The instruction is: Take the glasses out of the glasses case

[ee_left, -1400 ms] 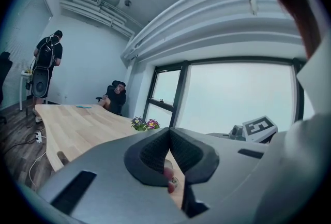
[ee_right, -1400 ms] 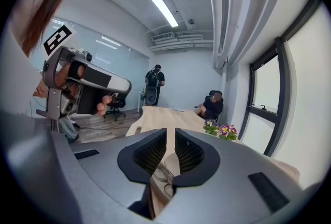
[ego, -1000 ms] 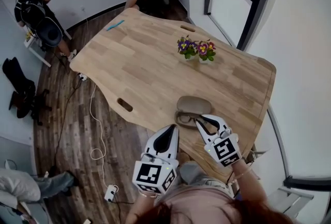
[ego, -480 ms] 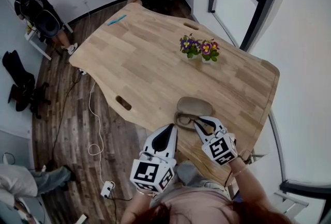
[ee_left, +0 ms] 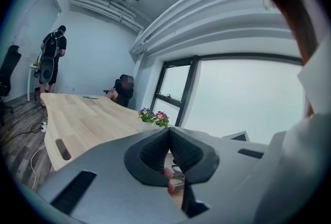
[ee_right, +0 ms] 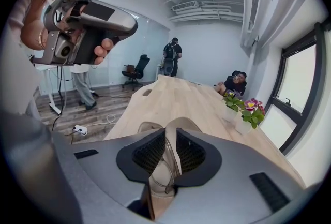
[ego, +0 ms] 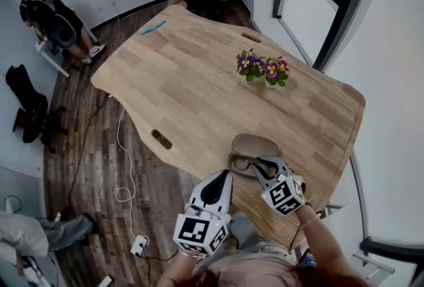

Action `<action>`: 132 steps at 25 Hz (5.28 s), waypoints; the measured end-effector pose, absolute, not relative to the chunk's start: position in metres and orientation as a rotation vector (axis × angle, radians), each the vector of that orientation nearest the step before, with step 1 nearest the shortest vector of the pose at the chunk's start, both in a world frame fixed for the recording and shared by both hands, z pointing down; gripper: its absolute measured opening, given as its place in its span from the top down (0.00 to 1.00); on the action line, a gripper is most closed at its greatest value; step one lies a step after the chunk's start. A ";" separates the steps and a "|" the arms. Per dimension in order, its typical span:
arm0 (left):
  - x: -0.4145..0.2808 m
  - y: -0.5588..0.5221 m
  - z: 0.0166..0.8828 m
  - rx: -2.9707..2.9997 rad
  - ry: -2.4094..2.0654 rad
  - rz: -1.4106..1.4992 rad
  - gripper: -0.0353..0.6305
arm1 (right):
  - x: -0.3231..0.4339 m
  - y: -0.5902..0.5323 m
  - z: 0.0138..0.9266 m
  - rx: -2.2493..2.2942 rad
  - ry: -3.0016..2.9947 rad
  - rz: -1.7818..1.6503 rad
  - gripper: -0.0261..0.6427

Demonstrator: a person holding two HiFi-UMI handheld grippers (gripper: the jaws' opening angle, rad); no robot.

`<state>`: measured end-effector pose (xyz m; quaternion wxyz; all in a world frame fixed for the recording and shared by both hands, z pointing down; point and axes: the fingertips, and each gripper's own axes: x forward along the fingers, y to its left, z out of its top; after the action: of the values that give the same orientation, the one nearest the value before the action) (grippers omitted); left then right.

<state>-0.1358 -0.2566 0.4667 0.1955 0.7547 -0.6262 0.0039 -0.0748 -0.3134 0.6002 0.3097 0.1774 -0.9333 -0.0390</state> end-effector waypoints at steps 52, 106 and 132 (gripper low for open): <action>-0.147 -0.276 0.471 2.057 -1.808 0.039 0.95 | -0.093 -0.330 0.644 0.252 -2.414 -0.125 0.94; -0.145 -0.199 0.415 2.234 -1.843 -0.056 0.94 | -0.030 -0.262 0.476 1.005 -2.735 0.083 0.94; -0.153 -0.115 0.374 2.361 -1.825 -0.067 0.95 | -0.011 -0.174 0.402 1.303 -2.817 -0.077 0.94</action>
<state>-0.1531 -0.1153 0.3741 0.0782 0.7885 -0.6096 -0.0224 -0.0106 -0.1740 0.4017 0.0186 0.4195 -0.9072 -0.0247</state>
